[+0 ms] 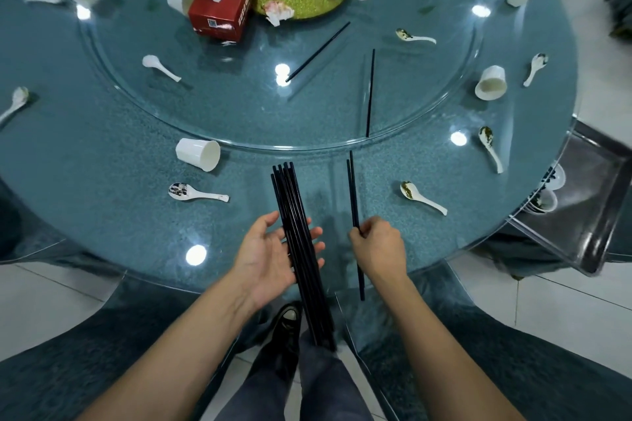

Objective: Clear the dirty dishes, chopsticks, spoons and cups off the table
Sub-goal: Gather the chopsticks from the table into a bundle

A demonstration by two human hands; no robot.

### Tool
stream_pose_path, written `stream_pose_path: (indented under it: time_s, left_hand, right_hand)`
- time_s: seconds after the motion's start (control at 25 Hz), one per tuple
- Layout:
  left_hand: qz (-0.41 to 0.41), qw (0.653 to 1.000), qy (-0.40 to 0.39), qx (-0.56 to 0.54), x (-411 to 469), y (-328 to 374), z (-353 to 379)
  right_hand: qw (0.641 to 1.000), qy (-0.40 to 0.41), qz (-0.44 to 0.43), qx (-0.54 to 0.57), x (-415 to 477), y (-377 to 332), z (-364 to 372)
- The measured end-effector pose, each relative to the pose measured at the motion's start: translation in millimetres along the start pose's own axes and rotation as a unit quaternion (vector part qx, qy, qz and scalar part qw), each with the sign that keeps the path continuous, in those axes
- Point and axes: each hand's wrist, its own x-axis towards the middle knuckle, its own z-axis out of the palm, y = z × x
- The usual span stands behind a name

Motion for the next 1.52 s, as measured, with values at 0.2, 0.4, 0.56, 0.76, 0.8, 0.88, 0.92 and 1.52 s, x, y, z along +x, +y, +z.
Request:
stream_pose_path:
  time_s: [0.2,0.4,0.56,0.76,0.8,0.88,0.92,1.52]
  left_hand:
    - [0.011,1.000,-0.004,0.002,5,-5,23]
    - [0.016,1.000,0.000,0.012,11,-10,48]
    - [0.030,0.999,-0.010,-0.018,10,-10,63]
    - [0.032,0.997,-0.034,-0.054,10,-8,70]
    - [0.029,0.997,-0.040,-0.058,10,-7,71]
    - [0.029,0.996,-0.045,-0.070,13,-1,70]
    - [0.030,0.996,-0.047,-0.069,15,3,70]
    - [0.027,0.997,-0.054,-0.048,56,95,55]
  right_hand:
    - [0.994,-0.030,-0.084,0.063,-22,-18,-40]
    - [0.987,-0.068,-0.129,0.067,-38,-23,-58]
    - [0.985,-0.061,-0.154,0.037,-43,-19,-68]
    - [0.982,-0.049,-0.179,0.044,-41,-16,-79]
    - [0.981,-0.047,-0.180,0.051,-41,-16,-80]
    - [0.981,-0.051,-0.180,0.056,-38,-20,-81]
    - [0.981,-0.051,-0.179,0.058,-35,-22,-82]
    - [0.994,0.031,-0.092,0.039,96,-81,-84]
